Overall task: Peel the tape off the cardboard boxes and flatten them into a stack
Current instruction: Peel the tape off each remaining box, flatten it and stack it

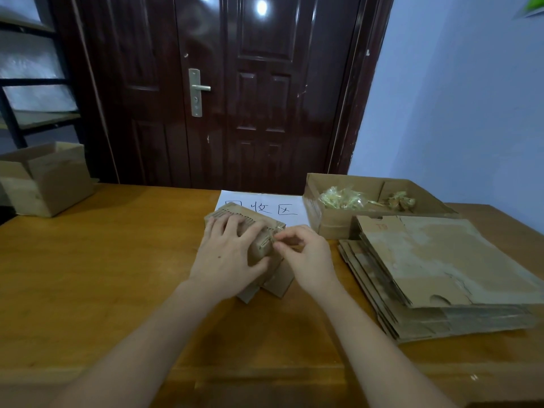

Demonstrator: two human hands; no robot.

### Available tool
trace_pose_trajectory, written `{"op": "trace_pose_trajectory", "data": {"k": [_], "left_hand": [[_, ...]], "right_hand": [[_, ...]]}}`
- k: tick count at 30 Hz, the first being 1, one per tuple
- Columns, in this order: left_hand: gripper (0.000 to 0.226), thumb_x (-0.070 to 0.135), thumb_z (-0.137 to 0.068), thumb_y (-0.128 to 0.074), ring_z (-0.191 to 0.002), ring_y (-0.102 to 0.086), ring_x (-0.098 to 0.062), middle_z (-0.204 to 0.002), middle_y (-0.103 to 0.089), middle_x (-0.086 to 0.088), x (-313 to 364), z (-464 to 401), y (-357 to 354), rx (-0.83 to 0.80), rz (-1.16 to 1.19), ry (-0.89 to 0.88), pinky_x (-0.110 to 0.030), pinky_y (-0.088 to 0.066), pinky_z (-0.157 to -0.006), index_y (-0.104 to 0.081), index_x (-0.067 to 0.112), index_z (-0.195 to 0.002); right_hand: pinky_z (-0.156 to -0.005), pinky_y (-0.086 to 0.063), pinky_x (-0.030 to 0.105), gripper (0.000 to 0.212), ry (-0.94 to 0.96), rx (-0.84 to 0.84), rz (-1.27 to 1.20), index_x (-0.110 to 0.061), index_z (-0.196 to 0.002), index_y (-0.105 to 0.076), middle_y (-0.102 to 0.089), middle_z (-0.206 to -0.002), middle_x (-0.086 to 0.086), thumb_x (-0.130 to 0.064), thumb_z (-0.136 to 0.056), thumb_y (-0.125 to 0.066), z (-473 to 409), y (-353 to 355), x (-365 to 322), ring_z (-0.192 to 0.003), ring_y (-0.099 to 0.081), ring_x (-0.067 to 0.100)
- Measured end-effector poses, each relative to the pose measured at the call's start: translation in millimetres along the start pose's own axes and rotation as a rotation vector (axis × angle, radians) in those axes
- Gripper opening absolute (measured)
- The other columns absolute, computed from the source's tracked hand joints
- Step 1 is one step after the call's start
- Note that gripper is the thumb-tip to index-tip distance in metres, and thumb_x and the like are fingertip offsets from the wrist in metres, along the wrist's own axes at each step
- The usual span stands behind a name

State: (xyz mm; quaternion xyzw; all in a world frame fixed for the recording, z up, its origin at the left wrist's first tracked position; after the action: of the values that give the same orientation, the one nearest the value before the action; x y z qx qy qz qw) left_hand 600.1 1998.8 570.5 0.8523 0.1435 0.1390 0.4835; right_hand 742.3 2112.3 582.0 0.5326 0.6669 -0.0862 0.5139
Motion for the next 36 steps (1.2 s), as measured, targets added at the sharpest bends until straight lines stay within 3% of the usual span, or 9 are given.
{"op": "trace_pose_trajectory", "data": {"k": [4,7,13,17,21,24,26,30,36], "left_hand": [[0.069,0.074,-0.083,-0.041,-0.132,-0.041,-0.029,-0.135,-0.051,-0.003,0.3,-2.1,-1.6,0.005,-0.029,0.002,-0.053,-0.024,-0.121,-0.047,0.044,-0.144],[0.068,0.073,-0.081,-0.045,-0.128,-0.045,-0.029,-0.131,-0.053,-0.004,1.1,-4.3,0.0,0.008,-0.027,-0.002,-0.055,-0.028,-0.119,-0.051,0.044,-0.142],[0.068,0.072,-0.082,-0.045,-0.127,-0.045,-0.028,-0.132,-0.053,-0.003,-0.1,-2.3,0.7,0.014,-0.019,-0.015,-0.055,-0.030,-0.117,-0.051,0.043,-0.143],[0.069,0.074,-0.082,-0.041,-0.128,-0.045,-0.027,-0.132,-0.052,-0.002,-0.4,-3.3,2.1,0.003,-0.025,-0.014,-0.054,-0.028,-0.118,-0.050,0.044,-0.144],[0.071,0.075,-0.082,-0.038,-0.128,-0.044,-0.027,-0.131,-0.052,-0.001,-0.6,-3.2,2.6,-0.001,-0.023,-0.010,-0.053,-0.027,-0.119,-0.050,0.044,-0.145],[0.072,0.075,-0.082,-0.036,-0.128,-0.044,-0.028,-0.131,-0.052,-0.002,-0.1,-3.2,2.2,-0.005,-0.023,-0.012,-0.053,-0.026,-0.119,-0.050,0.043,-0.145],[0.072,0.075,-0.082,-0.038,-0.128,-0.044,-0.028,-0.132,-0.053,-0.002,-0.4,-2.9,2.0,-0.002,-0.016,-0.009,-0.053,-0.026,-0.119,-0.051,0.043,-0.145],[0.070,0.075,-0.082,-0.042,-0.127,-0.046,-0.029,-0.130,-0.054,-0.003,-0.7,-2.0,1.9,0.000,-0.014,-0.004,-0.055,-0.029,-0.118,-0.054,0.041,-0.143],[0.069,0.076,-0.083,-0.044,-0.125,-0.048,-0.029,-0.128,-0.056,-0.004,-1.6,-1.9,2.4,-0.012,-0.038,-0.017,-0.054,-0.032,-0.116,-0.057,0.040,-0.141]], "right_hand": [[-0.082,-0.057,0.019,0.034,-0.078,0.005,-0.080,-0.024,-0.111,-0.066,-0.070,-0.092,-0.007,-0.005,-0.086,-0.078,-6.8,-0.1,3.7,-0.088,-0.067,0.002],[-0.078,-0.053,0.015,0.025,0.068,-0.010,0.132,-0.021,-0.100,-0.074,-0.068,-0.092,-0.010,-0.001,-0.086,-0.075,-13.6,1.2,3.2,-0.085,-0.065,0.003],[-0.076,-0.056,0.034,0.011,0.394,0.017,0.420,-0.007,-0.090,-0.070,-0.057,-0.098,-0.001,0.003,-0.087,-0.071,-14.2,-4.7,5.9,-0.090,-0.058,0.014],[-0.080,-0.057,0.033,0.008,0.468,0.091,0.476,-0.003,-0.092,-0.071,-0.062,-0.105,0.005,0.003,-0.087,-0.071,-10.3,-9.4,7.3,-0.099,-0.059,0.018],[-0.092,-0.051,0.020,0.018,0.355,0.159,0.277,-0.008,-0.103,-0.078,-0.068,-0.110,0.001,0.000,-0.089,-0.071,0.9,-8.7,12.9,-0.106,-0.062,0.009],[-0.089,-0.047,0.011,0.022,0.206,0.104,0.127,-0.015,-0.113,-0.077,-0.067,-0.111,-0.007,-0.009,-0.098,-0.062,8.8,-7.1,13.4,-0.106,-0.060,0.000],[-0.088,-0.053,0.017,0.022,0.074,0.072,0.020,-0.020,-0.113,-0.077,-0.070,-0.108,-0.010,-0.012,-0.100,-0.061,9.2,-4.4,13.8,-0.104,-0.063,0.001],[-0.089,-0.060,0.042,0.011,-0.251,0.051,-0.293,-0.015,-0.099,-0.078,-0.076,-0.096,-0.002,-0.009,-0.089,-0.076,3.7,-0.8,13.1,-0.097,-0.071,0.015],[-0.085,-0.060,0.035,0.029,-0.503,-0.037,-0.487,-0.006,-0.112,-0.065,-0.071,-0.112,0.016,-0.001,-0.086,-0.077,-2.4,-11.2,2.1,-0.101,-0.070,0.028]]}}
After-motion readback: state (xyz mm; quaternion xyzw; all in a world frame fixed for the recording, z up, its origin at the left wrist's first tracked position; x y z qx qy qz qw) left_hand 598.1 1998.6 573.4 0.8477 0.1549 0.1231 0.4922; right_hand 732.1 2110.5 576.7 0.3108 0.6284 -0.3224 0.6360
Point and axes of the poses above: each hand's wrist, its own z-axis away from the middle knuckle, its own y-axis out of the back of the hand, x = y × z, the point moved 2 cm from there along -z, towards the middle knuckle
